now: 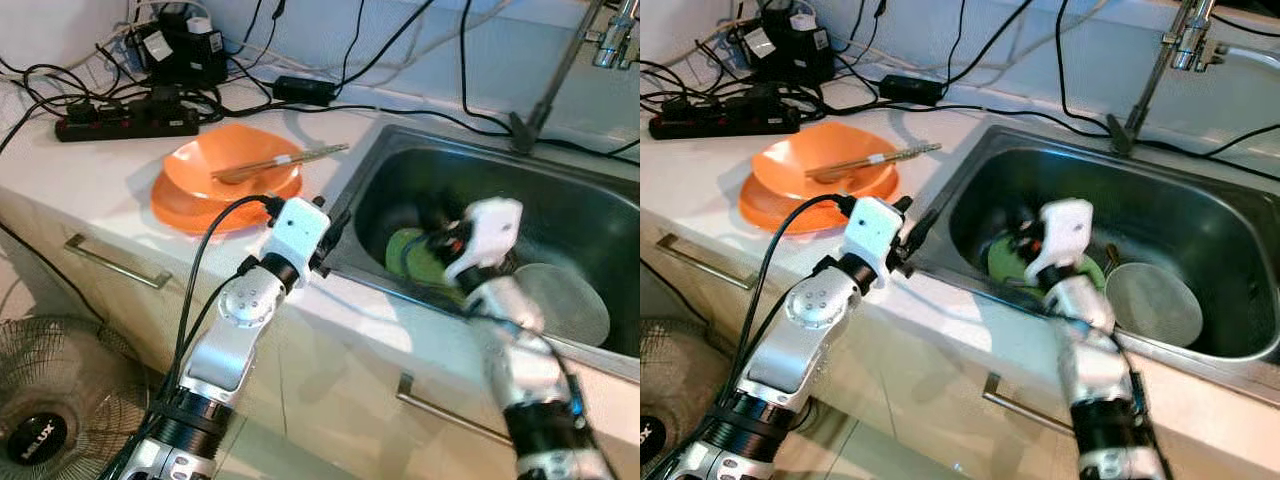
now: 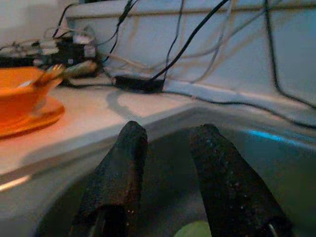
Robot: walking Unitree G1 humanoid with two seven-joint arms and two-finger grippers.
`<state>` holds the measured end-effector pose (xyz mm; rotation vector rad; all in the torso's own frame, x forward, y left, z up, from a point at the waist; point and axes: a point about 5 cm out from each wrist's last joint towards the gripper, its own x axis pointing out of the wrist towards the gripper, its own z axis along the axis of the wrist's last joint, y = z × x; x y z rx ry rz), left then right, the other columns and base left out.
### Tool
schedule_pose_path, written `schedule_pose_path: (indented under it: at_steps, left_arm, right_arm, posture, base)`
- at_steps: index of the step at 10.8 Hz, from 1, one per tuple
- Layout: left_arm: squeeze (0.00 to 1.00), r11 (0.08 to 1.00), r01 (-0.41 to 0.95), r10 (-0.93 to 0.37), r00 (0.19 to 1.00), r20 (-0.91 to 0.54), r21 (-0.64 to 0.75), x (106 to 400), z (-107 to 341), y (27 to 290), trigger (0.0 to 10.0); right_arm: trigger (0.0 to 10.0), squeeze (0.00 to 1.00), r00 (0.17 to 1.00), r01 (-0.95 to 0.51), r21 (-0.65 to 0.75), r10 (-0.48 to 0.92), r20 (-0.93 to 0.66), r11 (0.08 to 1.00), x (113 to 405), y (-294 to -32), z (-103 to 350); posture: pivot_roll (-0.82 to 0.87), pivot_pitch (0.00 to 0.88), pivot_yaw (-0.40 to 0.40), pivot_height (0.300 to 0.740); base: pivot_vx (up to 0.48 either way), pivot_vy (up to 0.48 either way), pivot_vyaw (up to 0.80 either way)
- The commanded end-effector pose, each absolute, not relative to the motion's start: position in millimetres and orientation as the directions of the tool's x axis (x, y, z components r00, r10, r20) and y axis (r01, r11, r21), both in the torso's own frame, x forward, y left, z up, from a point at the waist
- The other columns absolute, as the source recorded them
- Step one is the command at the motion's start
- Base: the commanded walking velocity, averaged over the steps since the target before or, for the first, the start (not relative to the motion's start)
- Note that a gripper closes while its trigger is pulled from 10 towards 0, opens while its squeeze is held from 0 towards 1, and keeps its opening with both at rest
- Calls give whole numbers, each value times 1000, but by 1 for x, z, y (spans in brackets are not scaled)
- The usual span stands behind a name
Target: Kitchen organization
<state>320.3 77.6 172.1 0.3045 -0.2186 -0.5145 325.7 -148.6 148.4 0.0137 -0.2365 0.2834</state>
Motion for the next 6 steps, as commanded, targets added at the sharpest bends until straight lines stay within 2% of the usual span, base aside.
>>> schedule_pose_path:
  at_steps: [1, 2, 4, 6]
  left_arm:
    - [0, 822, 434, -510, 849, 139, 369, 321, 174, 77, 10000]
    - [0, 812, 383, -490, 857, 160, 440, 325, 181, 78, 10000]
    - [0, 713, 240, -435, 888, 148, 659, 344, 192, 83, 10000]
    - [0, 646, 167, -378, 917, 123, 745, 370, 199, 90, 10000]
  right_arm:
    - [10000, 0, 935, -280, -14, 275, 225, 960, 325, -147, 148]
    - [10000, 0, 937, -284, 11, 274, 218, 959, 324, -140, 146]
    - [10000, 0, 936, -294, 30, 282, 213, 955, 323, -131, 145]
    - [10000, 0, 933, -305, 37, 291, 214, 952, 323, -125, 146]
  posture:
    - [111, 60, -28, 740]
    - [113, 57, -26, 740]
    - [115, 52, -24, 740]
    - [106, 42, -20, 740]
  base:
    - [0, 0, 0]
    - [0, 0, 0]
    - [0, 0, 0]
    - [0, 0, 0]
